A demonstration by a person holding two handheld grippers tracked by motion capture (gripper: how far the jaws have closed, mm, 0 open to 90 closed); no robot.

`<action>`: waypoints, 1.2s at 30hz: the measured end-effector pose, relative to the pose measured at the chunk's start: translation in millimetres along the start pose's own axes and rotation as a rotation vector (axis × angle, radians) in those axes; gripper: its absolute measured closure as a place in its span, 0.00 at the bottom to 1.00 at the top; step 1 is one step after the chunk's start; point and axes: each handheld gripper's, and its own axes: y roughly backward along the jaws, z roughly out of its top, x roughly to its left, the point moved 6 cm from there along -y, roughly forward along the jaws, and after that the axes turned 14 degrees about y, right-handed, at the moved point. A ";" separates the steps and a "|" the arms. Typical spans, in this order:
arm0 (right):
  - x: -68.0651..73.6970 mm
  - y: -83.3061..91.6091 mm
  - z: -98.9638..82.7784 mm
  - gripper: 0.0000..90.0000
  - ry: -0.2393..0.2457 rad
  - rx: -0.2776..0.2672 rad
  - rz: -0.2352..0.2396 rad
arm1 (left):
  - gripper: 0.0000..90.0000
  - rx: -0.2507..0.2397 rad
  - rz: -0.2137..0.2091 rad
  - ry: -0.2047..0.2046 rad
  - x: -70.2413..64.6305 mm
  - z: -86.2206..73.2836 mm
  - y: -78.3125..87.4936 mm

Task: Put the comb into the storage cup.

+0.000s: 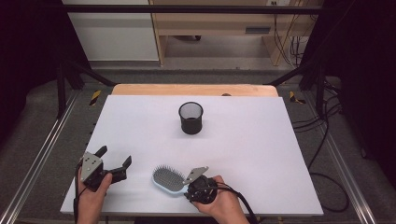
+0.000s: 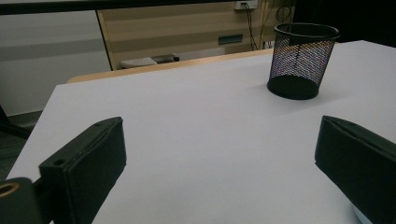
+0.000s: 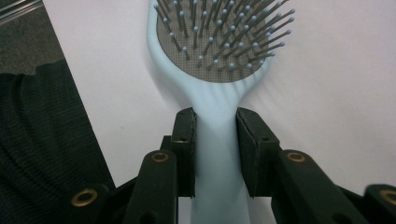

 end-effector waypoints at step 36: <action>-60.9 41.4 -21.7 0.77 -0.072 -0.134 -0.225 | 0.02 -0.009 -0.024 0.004 -8.5 1.7 1.8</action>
